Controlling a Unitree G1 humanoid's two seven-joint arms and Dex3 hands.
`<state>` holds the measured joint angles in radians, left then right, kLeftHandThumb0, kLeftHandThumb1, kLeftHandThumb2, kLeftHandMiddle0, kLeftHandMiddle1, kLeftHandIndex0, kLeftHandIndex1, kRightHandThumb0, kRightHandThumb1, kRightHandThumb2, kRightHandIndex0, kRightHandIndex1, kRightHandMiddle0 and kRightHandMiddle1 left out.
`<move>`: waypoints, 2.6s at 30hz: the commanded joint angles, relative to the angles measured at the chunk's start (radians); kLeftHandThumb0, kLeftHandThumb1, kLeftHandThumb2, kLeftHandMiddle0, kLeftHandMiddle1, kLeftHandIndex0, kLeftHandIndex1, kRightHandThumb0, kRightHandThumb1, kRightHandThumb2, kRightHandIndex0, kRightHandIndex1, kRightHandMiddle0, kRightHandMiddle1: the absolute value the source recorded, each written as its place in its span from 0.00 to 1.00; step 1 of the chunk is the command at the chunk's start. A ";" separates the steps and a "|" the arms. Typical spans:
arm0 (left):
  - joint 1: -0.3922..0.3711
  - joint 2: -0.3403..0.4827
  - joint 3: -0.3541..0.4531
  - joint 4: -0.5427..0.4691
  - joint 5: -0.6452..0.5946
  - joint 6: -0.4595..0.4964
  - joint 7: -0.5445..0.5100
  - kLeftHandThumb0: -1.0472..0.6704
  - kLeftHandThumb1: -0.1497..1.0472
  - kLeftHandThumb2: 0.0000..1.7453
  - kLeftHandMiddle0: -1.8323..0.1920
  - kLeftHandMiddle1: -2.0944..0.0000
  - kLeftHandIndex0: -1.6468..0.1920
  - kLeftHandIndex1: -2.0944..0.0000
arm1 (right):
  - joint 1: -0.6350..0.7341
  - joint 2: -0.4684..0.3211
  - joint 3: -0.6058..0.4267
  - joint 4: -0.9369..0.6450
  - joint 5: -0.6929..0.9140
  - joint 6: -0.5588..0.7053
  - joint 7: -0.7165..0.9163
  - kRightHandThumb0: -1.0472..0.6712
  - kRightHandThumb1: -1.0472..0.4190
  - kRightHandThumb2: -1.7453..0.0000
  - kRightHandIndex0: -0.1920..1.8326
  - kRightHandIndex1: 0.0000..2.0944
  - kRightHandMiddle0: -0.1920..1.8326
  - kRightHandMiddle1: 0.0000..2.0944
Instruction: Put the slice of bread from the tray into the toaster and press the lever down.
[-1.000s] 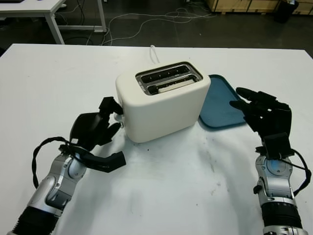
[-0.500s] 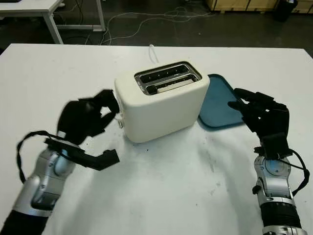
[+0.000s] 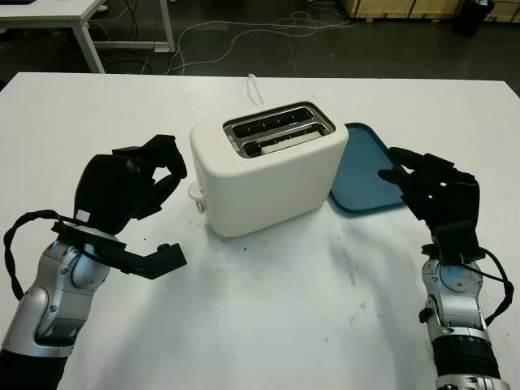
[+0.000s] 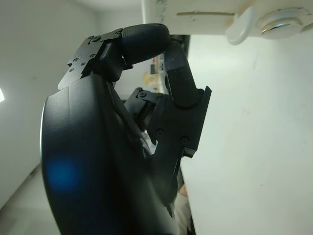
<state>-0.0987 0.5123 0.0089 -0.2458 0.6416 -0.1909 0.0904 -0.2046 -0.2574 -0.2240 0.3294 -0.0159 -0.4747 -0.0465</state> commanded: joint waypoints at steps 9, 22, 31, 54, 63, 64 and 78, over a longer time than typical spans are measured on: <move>0.049 -0.233 0.088 0.065 -0.282 -0.011 0.090 0.25 0.89 0.31 0.66 0.79 0.64 0.94 | -0.003 0.034 0.012 -0.001 0.070 0.026 0.053 0.32 0.09 0.88 0.64 0.06 0.59 0.00; 0.044 -0.094 0.156 0.106 -0.273 0.104 -0.038 0.17 0.89 0.25 0.71 0.90 0.68 1.00 | -0.020 -0.118 0.013 -0.090 0.025 0.236 0.148 0.16 0.09 0.82 0.44 0.00 0.43 0.00; -0.033 0.039 0.193 0.122 -0.250 0.162 -0.097 0.16 0.89 0.22 0.68 0.91 0.66 0.99 | -0.099 -0.253 0.007 -0.108 0.025 0.325 0.239 0.14 0.09 0.82 0.42 0.00 0.40 0.00; -0.196 0.142 0.113 0.211 -0.149 0.142 -0.129 0.18 0.89 0.12 0.63 0.91 0.60 0.98 | -0.212 -0.379 0.111 -0.171 -0.178 0.389 0.318 0.14 0.09 0.85 0.36 0.00 0.34 0.00; -0.191 0.133 0.111 0.207 -0.153 0.141 -0.135 0.18 0.89 0.12 0.63 0.91 0.60 0.99 | -0.206 -0.373 0.109 -0.164 -0.180 0.383 0.312 0.13 0.09 0.84 0.37 0.00 0.34 0.00; -0.189 0.131 0.111 0.207 -0.155 0.142 -0.135 0.18 0.89 0.12 0.63 0.91 0.60 0.99 | -0.206 -0.374 0.109 -0.162 -0.180 0.380 0.312 0.13 0.09 0.84 0.36 0.00 0.34 0.00; -0.158 0.106 0.117 0.197 -0.179 0.143 -0.129 0.20 0.89 0.13 0.63 0.92 0.61 1.00 | -0.190 -0.355 0.102 -0.149 -0.149 0.366 0.306 0.14 0.09 0.83 0.36 0.00 0.34 0.00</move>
<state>-0.2682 0.6213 0.1279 -0.0388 0.4641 -0.0469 -0.0416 -0.4037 -0.6200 -0.1172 0.1773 -0.1721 -0.0941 0.2699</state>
